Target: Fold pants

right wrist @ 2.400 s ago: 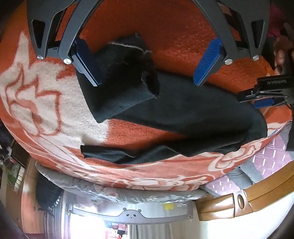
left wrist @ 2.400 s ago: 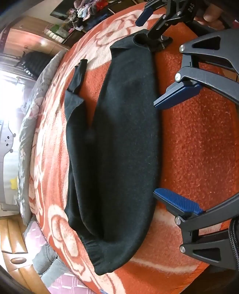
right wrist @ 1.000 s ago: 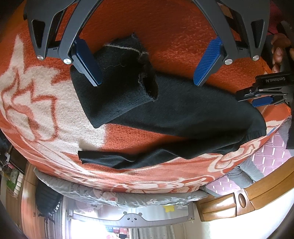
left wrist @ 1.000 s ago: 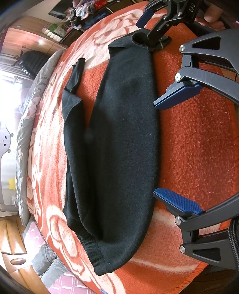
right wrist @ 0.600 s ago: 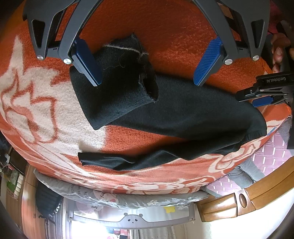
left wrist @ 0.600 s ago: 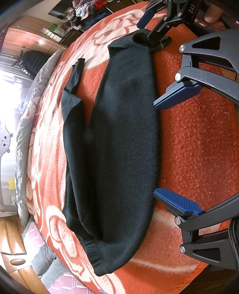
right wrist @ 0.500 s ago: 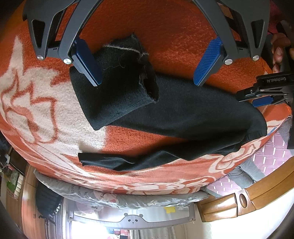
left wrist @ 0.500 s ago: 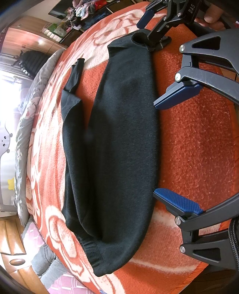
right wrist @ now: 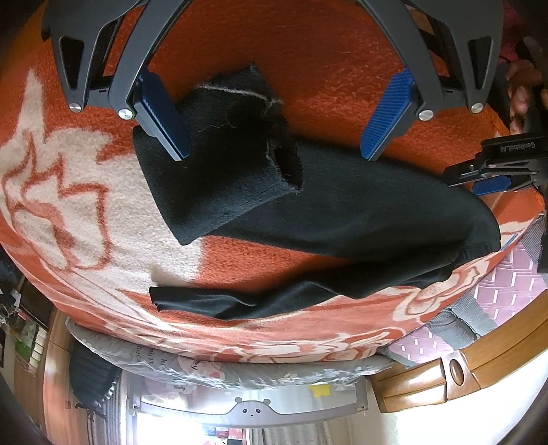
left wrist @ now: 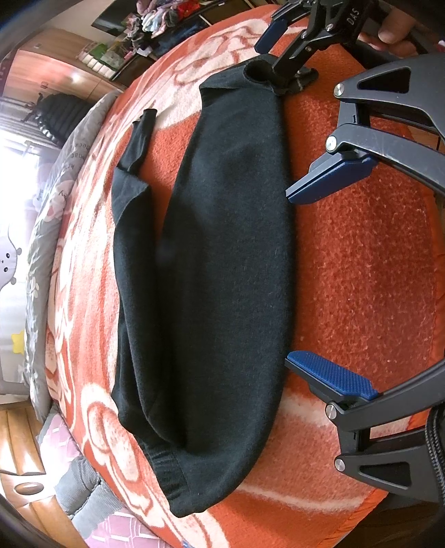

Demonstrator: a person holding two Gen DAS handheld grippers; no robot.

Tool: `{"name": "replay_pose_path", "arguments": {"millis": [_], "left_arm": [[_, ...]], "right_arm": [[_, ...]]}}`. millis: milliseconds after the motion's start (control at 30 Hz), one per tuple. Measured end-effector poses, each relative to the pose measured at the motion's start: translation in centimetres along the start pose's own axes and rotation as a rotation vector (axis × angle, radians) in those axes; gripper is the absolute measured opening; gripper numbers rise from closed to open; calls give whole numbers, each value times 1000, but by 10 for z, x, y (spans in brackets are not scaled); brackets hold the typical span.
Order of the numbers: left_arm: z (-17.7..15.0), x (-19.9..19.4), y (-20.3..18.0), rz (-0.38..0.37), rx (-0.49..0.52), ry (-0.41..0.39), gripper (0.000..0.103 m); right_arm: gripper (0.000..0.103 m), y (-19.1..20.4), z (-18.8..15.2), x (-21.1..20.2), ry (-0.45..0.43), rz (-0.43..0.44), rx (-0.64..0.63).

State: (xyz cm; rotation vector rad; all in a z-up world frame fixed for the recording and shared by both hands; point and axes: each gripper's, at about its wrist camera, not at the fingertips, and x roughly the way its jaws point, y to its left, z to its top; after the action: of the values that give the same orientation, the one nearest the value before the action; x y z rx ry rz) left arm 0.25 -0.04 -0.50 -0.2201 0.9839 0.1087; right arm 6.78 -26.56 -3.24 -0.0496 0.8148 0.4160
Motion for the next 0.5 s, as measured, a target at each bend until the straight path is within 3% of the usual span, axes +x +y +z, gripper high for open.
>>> {"name": "replay_pose_path", "arguments": {"millis": [500], "left_arm": [[-1,2,-4,-9,1,12,88]], "right_arm": [[100,-8,1,0,9,-5,13]]}}
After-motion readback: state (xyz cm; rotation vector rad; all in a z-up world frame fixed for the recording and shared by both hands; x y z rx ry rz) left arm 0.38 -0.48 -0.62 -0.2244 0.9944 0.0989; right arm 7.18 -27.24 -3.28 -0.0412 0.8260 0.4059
